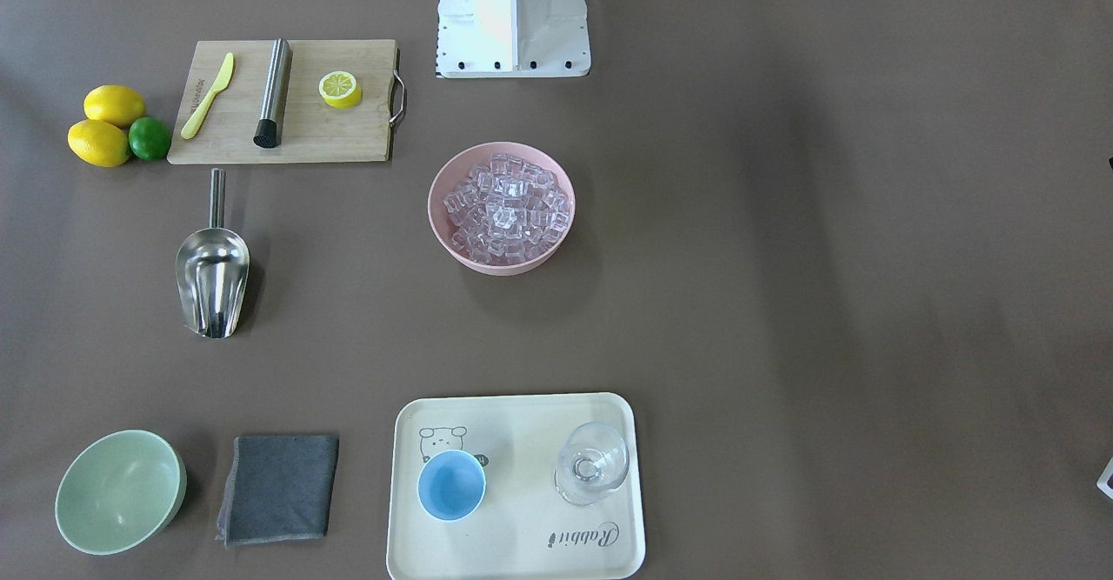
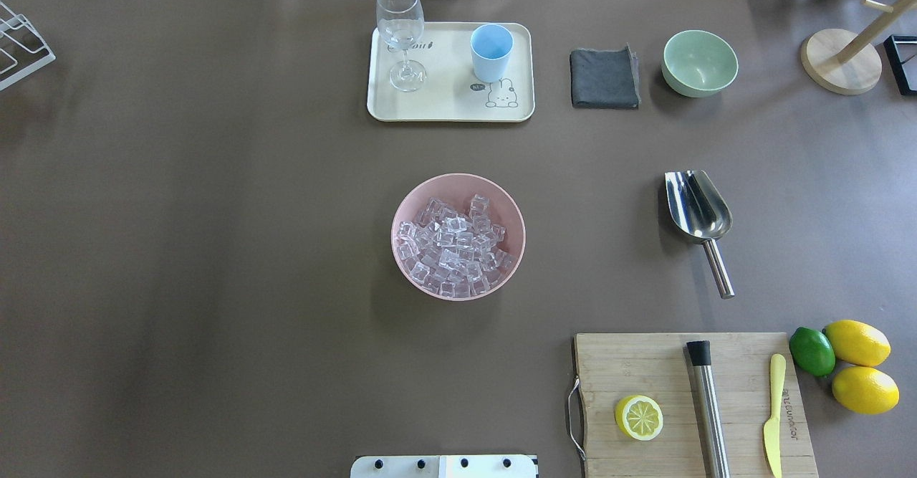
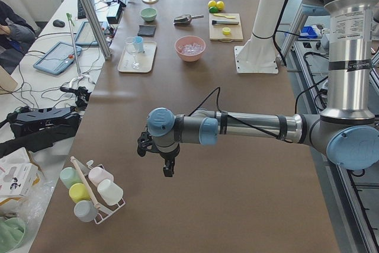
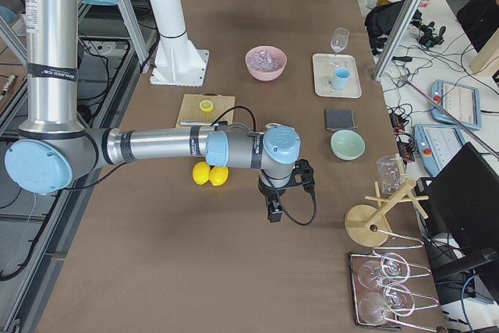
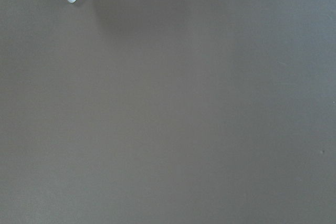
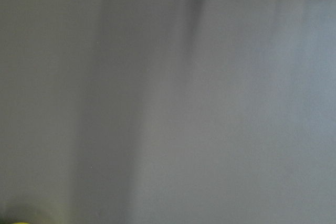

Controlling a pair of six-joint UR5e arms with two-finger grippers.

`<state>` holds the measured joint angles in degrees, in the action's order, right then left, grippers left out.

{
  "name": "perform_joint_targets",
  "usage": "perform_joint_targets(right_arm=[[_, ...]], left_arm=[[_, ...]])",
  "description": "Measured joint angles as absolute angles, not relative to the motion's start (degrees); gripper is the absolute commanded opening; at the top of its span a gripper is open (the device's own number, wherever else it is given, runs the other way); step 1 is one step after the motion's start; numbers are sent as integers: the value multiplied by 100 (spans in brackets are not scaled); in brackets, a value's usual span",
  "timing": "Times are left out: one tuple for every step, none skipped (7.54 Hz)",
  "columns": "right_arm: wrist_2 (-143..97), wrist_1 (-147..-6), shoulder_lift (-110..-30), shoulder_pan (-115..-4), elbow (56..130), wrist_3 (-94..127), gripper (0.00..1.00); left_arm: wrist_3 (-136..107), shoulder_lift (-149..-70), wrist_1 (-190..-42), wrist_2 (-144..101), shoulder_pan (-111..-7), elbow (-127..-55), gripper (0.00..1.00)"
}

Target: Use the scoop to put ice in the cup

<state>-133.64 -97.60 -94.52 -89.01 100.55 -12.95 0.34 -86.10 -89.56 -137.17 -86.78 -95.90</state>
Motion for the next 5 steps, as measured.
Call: perform_joint_targets(right_arm=[[-13366,-9763,-9475,-8922,10055,-1294,100],[-13371,-9767,-9465,-8956,10054,-1292,100],[-13371,-9763,-9467,-8978,10059,-1287,100],[-13372,-9759,-9458,-8988,10071,-1277,100],[-13409,-9766,-9482,-9012,10086,-1271,100]], left_arm=[[31,-8615,-8956,-13714,-8674,-9563,98],[35,-8610,-8959,-13708,-8678,-9538,98],[36,-8601,-8954,-13705,-8687,-9519,98],[36,-8573,-8952,-13712,-8712,-9485,98],[40,-8461,-8970,-13725,-8740,-9459,98]])
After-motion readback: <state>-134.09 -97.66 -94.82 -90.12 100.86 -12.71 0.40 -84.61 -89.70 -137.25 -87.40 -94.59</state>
